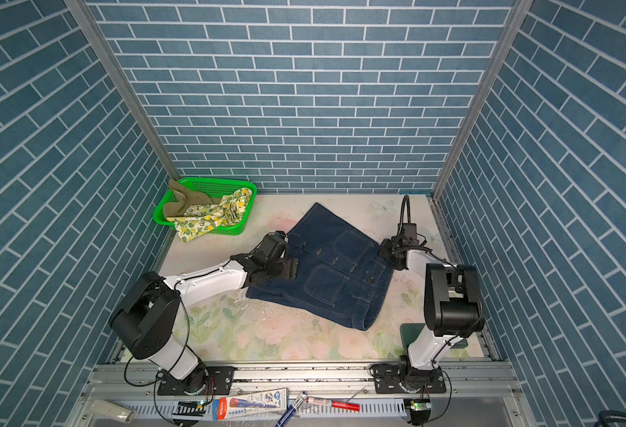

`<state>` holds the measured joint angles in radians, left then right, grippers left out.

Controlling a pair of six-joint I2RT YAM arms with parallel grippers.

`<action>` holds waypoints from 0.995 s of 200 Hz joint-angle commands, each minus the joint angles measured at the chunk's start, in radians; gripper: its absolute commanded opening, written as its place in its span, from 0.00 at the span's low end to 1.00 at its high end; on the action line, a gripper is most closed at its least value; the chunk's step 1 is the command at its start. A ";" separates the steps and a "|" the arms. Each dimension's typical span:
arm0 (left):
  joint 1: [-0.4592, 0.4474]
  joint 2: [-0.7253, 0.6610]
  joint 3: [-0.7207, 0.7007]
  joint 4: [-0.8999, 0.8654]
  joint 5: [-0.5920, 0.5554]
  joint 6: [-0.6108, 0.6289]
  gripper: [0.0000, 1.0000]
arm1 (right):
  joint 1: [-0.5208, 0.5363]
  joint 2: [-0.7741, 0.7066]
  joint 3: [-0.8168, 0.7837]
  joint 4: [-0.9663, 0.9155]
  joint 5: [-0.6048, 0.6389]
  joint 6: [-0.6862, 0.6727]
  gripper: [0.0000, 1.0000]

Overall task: Fold and stack skirts
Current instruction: Rotate the skirt at the center of the table.

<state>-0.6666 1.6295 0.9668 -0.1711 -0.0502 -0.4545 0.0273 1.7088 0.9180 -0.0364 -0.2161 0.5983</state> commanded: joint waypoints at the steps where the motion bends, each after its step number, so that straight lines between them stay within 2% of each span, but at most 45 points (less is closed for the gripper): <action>1: -0.006 -0.028 -0.009 -0.029 0.007 0.004 0.88 | -0.018 0.043 0.081 0.067 -0.034 0.013 0.60; 50: -0.004 -0.058 -0.011 -0.075 -0.032 0.012 0.88 | -0.057 0.170 0.300 0.067 -0.055 -0.022 0.60; 87: 0.000 -0.038 -0.021 -0.086 -0.030 0.004 0.88 | -0.066 0.241 0.448 0.002 -0.065 -0.068 0.66; 118: 0.001 -0.035 -0.040 -0.098 -0.023 -0.006 0.88 | -0.058 0.136 0.368 -0.071 -0.051 -0.089 0.67; 141: 0.001 -0.046 -0.063 -0.131 -0.020 -0.018 0.87 | -0.023 0.019 0.273 -0.166 0.013 -0.118 0.66; 199: 0.000 -0.189 -0.200 -0.224 0.007 -0.084 0.86 | 0.190 -0.249 0.054 -0.358 0.228 -0.122 0.66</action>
<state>-0.6659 1.5272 0.8207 -0.3267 -0.0578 -0.4969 0.1535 1.5475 1.0779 -0.2646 -0.1051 0.4911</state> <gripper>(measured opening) 0.859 0.661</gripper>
